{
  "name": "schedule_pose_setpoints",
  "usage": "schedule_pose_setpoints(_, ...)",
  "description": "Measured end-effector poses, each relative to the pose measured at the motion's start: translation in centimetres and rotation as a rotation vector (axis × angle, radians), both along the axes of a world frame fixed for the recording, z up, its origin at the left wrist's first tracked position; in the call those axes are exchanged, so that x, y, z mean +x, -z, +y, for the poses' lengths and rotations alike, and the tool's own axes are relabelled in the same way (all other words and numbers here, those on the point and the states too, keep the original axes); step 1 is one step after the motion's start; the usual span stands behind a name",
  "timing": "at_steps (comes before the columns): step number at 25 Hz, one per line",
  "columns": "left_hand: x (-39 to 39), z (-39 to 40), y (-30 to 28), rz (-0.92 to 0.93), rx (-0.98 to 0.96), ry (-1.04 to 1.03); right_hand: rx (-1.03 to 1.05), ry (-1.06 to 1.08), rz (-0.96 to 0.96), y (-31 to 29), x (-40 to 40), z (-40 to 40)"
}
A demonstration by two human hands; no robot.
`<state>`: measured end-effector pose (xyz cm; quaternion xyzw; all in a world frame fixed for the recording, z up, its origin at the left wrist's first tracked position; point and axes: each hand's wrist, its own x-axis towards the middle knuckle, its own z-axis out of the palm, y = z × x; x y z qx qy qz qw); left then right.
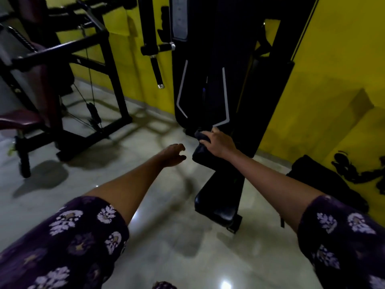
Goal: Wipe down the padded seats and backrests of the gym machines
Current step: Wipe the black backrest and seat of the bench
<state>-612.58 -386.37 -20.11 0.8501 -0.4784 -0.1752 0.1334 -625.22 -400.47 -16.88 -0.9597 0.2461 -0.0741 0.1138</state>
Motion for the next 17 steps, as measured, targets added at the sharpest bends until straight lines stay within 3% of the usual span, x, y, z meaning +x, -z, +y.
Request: schedule_pose_setpoints(17,16.3,12.9,-10.2,-0.149,-0.108,-0.425,-0.078,-0.472,-0.046,-8.0,22.8,9.6)
